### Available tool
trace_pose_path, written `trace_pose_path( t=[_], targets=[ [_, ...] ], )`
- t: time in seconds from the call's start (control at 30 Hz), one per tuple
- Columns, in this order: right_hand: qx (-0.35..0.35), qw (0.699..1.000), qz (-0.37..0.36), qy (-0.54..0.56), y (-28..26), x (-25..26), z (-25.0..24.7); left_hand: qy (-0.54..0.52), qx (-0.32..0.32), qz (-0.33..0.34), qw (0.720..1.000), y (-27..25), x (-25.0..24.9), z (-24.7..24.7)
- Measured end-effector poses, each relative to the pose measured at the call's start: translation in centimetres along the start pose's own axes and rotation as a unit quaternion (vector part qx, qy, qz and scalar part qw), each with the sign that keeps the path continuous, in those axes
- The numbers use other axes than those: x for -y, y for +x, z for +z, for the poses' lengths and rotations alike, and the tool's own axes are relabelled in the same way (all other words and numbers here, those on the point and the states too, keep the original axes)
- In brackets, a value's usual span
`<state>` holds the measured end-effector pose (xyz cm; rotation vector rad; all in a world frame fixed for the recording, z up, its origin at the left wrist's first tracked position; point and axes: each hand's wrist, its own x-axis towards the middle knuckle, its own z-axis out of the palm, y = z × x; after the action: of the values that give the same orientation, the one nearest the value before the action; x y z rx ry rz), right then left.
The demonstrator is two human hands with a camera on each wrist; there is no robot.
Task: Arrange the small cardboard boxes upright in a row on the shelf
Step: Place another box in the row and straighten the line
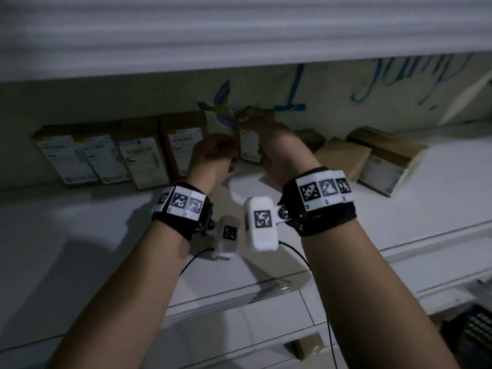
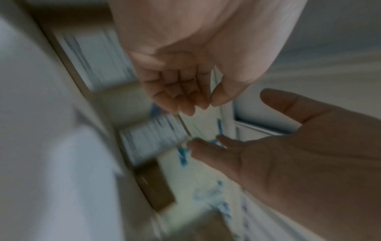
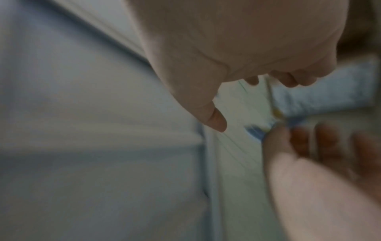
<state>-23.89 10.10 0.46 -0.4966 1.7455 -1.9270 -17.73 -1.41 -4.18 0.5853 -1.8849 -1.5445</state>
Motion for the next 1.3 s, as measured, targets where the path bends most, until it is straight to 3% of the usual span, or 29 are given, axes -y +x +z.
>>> trace_pose_path(
  t=[0.13,0.2,0.3,0.4,0.6,0.73,0.87,1.03,1.3],
  targets=[
    [-0.044,0.998,-0.024,0.04,-2.3,1.3,-6.1,-0.126,0.107,-0.087,0.982,-0.9,-0.1,5.5],
    [-0.053,0.997,-0.028,0.044,-3.6,2.3,-7.9,-0.195,0.127,-0.127,0.964,-1.4,1.0,7.3],
    [-0.081,0.996,-0.024,0.03,-5.8,3.0,-10.2,-0.168,0.091,-0.104,0.976,-1.4,2.6,9.1],
    [-0.145,0.985,-0.075,0.056,-5.9,2.3,-12.3,-0.141,0.071,-0.103,0.982,-1.1,3.3,9.0],
    [-0.257,0.963,-0.075,0.016,-5.4,0.6,-14.9,-0.189,0.138,-0.117,0.965,-1.3,3.2,9.2],
    [-0.225,0.974,0.021,-0.032,-3.9,-1.4,-14.7,-0.173,0.195,-0.145,0.954,-1.9,3.2,9.1],
    [-0.153,0.985,0.061,0.048,-2.9,-3.7,-13.2,-0.15,0.204,-0.171,0.952,-2.7,2.9,9.2],
    [-0.132,0.987,0.04,0.079,-3.3,-4.4,-11.9,-0.177,0.172,-0.162,0.955,-1.8,3.0,8.3],
    [-0.027,0.988,0.003,0.152,-5.7,-3.5,-12.4,-0.207,0.095,-0.052,0.972,-1.9,2.5,7.0]
  ],
)
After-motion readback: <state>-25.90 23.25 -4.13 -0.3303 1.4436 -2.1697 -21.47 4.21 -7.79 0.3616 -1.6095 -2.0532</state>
